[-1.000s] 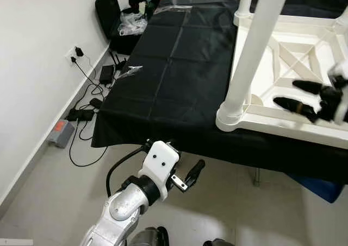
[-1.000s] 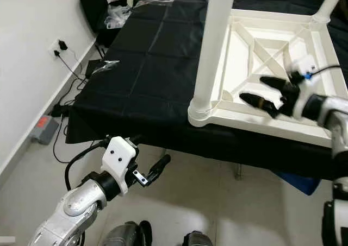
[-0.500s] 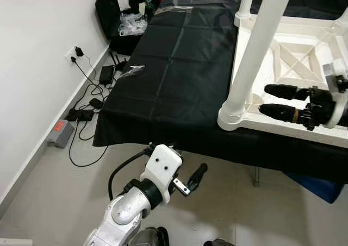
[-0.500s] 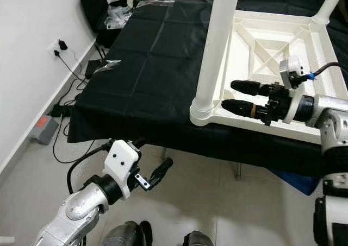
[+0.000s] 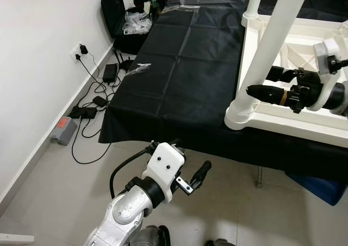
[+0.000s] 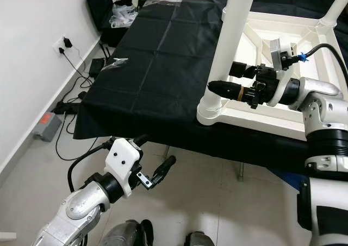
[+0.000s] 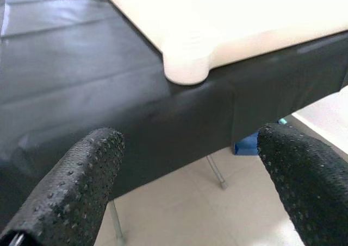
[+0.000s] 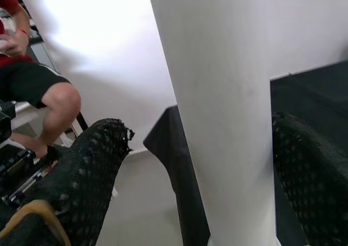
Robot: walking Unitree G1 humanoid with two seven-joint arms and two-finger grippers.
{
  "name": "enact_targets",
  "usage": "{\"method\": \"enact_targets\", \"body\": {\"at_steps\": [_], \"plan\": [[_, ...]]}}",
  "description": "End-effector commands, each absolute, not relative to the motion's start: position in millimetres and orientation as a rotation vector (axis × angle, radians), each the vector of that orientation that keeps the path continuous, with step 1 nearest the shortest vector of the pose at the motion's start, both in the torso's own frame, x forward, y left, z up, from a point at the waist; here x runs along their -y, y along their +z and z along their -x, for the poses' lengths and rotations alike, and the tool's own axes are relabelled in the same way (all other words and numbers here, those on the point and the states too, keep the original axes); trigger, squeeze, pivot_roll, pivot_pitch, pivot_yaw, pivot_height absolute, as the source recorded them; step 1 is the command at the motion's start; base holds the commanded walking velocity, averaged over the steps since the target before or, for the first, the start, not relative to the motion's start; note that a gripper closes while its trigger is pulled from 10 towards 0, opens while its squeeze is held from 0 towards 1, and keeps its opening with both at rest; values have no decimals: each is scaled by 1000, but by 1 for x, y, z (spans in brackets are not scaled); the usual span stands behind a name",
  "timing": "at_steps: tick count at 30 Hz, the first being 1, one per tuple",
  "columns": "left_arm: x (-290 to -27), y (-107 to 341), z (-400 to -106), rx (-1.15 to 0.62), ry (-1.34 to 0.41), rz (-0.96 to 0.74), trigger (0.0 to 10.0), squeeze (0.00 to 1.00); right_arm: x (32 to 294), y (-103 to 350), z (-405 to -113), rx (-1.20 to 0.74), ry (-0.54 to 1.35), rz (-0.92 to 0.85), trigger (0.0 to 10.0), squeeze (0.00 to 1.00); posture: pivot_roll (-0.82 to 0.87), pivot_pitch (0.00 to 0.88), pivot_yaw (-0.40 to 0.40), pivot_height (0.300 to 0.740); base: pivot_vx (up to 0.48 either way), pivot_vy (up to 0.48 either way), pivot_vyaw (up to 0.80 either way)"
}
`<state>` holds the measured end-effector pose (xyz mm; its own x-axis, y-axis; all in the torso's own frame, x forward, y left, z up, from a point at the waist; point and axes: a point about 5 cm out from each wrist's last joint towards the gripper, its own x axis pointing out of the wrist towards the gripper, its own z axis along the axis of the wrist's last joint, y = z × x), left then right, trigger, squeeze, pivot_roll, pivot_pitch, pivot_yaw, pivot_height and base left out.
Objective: Building children table
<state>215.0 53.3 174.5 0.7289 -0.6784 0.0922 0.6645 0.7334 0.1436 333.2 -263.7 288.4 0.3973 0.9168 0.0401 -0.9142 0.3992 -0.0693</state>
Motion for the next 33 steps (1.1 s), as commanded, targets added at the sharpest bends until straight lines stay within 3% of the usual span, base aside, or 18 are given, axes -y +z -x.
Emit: {"method": "enact_targets", "body": {"at_steps": [1,12,18,19,21,22,25,26,29,33], "plan": [[-51,175,-213,140,-743,-99,10000,0,255,291,-336,88,1192,38,10000,0,158,190,-9,740,0,0,0],[-50,178,-214,148,-742,-96,10000,0,230,294,-354,135,1166,35,10000,0,163,204,-13,740,0,0,0],[-51,183,-214,155,-726,-81,10000,0,222,295,-367,150,1062,53,10000,0,164,216,-19,740,0,0,0],[-52,184,-214,162,-724,-93,10000,0,222,297,-370,160,1018,63,9020,0,162,219,-19,740,0,0,0],[-52,184,-214,162,-724,-93,10000,0,222,297,-370,160,1018,63,9020,0,162,219,-19,740,0,0,0],[-53,186,-216,160,-709,-63,10000,0,219,300,-373,176,985,69,0,0,155,221,-17,740,0,0,0],[-57,187,-223,158,-675,-78,10000,0,210,301,-381,170,871,84,0,0,125,228,2,740,0,0,0],[-62,189,-231,164,-637,-82,10000,0,204,302,-387,189,772,66,10000,0,132,232,-16,740,0,0,0],[-75,195,-246,177,-538,-93,10000,0,198,298,-390,226,605,17,10000,0,134,230,-10,740,0,0,0],[-80,198,-249,177,-496,-60,10000,0,195,297,-387,263,601,-16,10000,0,136,226,-6,740,0,0,0]]}}
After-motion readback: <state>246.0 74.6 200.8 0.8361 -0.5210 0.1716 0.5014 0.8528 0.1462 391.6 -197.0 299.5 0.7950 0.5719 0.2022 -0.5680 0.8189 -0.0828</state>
